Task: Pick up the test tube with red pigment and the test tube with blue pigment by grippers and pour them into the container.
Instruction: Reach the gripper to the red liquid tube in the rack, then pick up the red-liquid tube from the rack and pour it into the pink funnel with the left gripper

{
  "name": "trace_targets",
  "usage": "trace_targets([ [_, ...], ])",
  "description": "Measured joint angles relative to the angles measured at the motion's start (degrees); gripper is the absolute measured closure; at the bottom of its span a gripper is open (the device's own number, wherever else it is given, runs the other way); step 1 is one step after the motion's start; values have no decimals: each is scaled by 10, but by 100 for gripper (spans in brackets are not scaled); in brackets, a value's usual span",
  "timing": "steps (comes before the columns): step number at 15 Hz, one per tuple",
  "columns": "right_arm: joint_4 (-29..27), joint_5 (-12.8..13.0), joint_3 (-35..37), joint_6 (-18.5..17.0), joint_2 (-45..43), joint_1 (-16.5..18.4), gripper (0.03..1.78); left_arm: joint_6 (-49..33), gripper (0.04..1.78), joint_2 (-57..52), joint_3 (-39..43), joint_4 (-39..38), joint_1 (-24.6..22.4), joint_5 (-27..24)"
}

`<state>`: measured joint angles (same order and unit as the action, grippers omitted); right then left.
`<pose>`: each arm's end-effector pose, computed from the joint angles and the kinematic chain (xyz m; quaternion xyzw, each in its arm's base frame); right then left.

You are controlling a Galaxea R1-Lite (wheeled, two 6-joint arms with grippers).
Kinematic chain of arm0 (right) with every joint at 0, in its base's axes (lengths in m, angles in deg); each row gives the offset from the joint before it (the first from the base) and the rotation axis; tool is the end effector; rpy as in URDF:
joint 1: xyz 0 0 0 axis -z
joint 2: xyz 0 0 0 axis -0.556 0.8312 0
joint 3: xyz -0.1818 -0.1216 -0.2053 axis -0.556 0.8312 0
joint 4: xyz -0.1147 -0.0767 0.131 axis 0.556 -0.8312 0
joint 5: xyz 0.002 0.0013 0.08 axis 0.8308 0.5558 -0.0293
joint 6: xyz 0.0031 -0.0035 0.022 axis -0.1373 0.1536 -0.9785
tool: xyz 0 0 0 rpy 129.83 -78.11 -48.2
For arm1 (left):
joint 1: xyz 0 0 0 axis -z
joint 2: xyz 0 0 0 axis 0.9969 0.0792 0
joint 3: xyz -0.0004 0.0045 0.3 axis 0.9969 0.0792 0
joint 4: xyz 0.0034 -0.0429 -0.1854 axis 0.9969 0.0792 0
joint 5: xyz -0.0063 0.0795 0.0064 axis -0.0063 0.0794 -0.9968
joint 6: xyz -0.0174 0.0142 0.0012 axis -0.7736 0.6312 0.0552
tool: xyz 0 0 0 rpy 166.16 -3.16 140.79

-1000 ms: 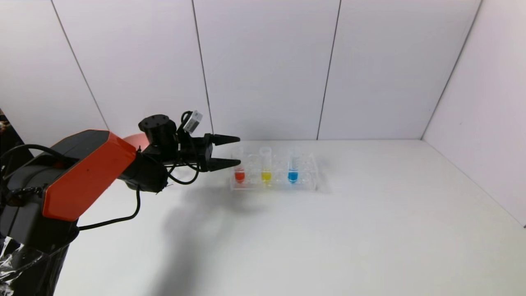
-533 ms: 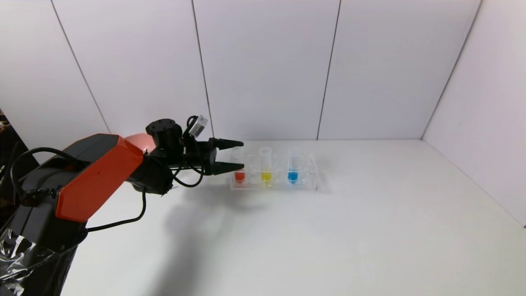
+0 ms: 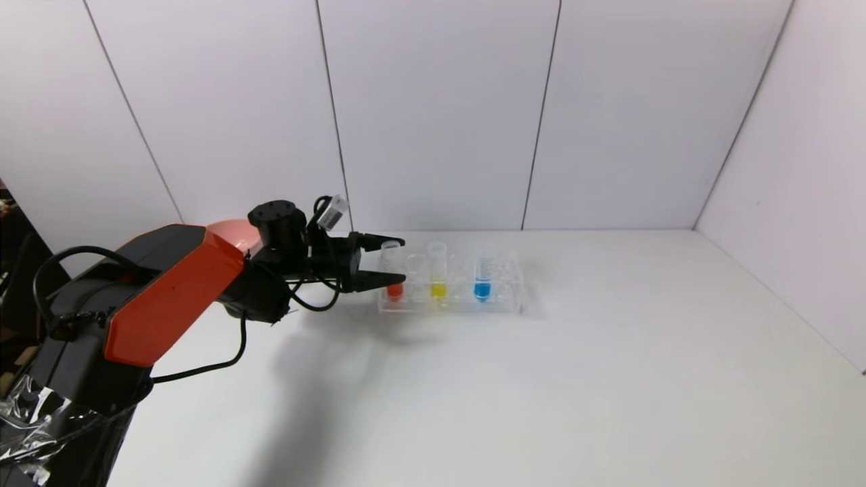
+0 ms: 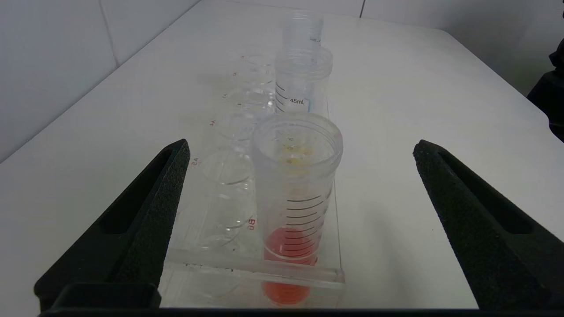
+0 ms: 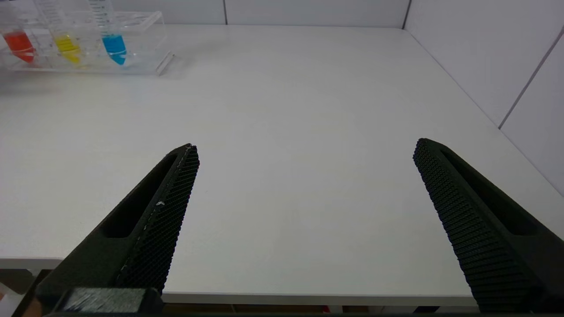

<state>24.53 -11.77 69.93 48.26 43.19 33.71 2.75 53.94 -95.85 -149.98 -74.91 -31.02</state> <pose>-0.0228 -0.0001 0.0750 -0.0021 0.0024 0.0006 1.0000 0.4679 -0.1095 0.0819 -0.0139 -0.0063 -0.6935 0.7203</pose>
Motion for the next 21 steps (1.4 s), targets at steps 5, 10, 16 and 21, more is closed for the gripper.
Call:
trace_targets([
  [5,0,0,0,0,0,0,4,0,42,1,-2,1,2,0],
  [10,0,0,0,0,0,0,4,0,127,1,-2,1,4,0],
  [16,0,0,0,0,0,0,4,-1,136,1,-4,4,5,0],
  [21,0,0,0,0,0,0,4,-5,136,-1,-4,5,5,1],
])
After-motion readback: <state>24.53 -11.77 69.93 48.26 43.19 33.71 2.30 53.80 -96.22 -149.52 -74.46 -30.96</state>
